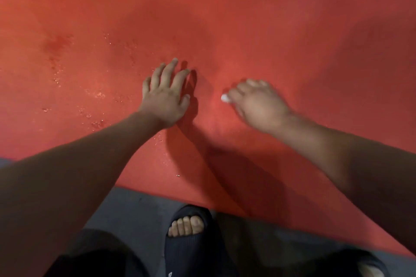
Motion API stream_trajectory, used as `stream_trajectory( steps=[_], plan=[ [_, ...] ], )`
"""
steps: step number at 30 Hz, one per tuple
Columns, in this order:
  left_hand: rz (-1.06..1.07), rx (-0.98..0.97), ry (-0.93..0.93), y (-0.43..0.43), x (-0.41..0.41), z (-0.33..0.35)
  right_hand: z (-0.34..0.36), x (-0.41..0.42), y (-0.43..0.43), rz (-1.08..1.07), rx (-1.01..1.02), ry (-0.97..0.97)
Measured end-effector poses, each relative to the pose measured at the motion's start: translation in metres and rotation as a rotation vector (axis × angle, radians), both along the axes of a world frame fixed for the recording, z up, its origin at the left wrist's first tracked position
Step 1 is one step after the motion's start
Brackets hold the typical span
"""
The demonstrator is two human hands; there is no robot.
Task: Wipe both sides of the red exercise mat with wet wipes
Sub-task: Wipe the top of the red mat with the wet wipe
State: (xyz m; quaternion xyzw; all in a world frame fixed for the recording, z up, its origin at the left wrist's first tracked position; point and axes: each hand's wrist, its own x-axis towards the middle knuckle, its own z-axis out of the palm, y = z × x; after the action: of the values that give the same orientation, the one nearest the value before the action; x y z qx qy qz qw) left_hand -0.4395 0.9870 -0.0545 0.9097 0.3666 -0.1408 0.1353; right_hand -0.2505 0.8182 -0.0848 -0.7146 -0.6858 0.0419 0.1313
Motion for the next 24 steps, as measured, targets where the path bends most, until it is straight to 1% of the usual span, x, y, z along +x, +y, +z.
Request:
stream_trajectory(
  steps=[2,3,4,5,8,9,10,11,12,16,17,18,19,22,24],
  plan=[
    [0.164,-0.015,0.026,-0.014,-0.023,-0.008,0.001,0.010,0.010,-0.240,0.005,-0.002],
    [0.230,-0.029,0.065,-0.018,-0.033,-0.013,0.000,0.007,0.011,-0.301,-0.004,0.005],
    [0.261,-0.044,0.116,-0.021,-0.040,-0.018,-0.001,-0.001,0.009,-0.298,-0.005,0.028],
    [0.266,-0.061,0.161,-0.022,-0.044,-0.022,-0.003,-0.014,0.004,-0.227,-0.003,0.064],
    [0.252,-0.093,0.225,-0.021,-0.045,-0.028,-0.006,-0.051,-0.021,0.206,-0.060,0.131],
    [0.245,-0.099,0.250,-0.020,-0.044,-0.028,-0.005,-0.055,-0.025,0.315,-0.081,0.129],
    [0.237,-0.103,0.279,-0.018,-0.043,-0.029,-0.005,-0.053,-0.023,0.379,-0.092,0.104],
    [0.226,-0.108,0.308,-0.016,-0.043,-0.029,-0.006,-0.047,-0.016,0.391,-0.088,0.058],
    [0.214,-0.116,0.335,-0.014,-0.043,-0.028,-0.007,-0.041,-0.005,0.339,-0.073,0.026],
    [0.182,-0.144,0.389,-0.009,-0.042,-0.026,-0.008,-0.012,0.042,-0.204,0.047,0.041],
    [0.180,-0.148,0.392,-0.009,-0.041,-0.025,-0.008,-0.014,0.045,-0.262,0.037,0.052],
    [0.180,-0.152,0.392,-0.009,-0.041,-0.025,-0.007,-0.021,0.043,-0.244,0.027,0.073],
    [0.180,-0.154,0.389,-0.009,-0.041,-0.025,-0.007,-0.032,0.037,-0.173,0.018,0.096],
    [0.178,-0.159,0.382,-0.009,-0.042,-0.026,-0.011,-0.069,-0.003,0.204,-0.039,0.131],
    [0.172,-0.153,0.375,-0.010,-0.044,-0.027,-0.011,-0.081,-0.023,0.391,-0.055,0.114]
  ],
)
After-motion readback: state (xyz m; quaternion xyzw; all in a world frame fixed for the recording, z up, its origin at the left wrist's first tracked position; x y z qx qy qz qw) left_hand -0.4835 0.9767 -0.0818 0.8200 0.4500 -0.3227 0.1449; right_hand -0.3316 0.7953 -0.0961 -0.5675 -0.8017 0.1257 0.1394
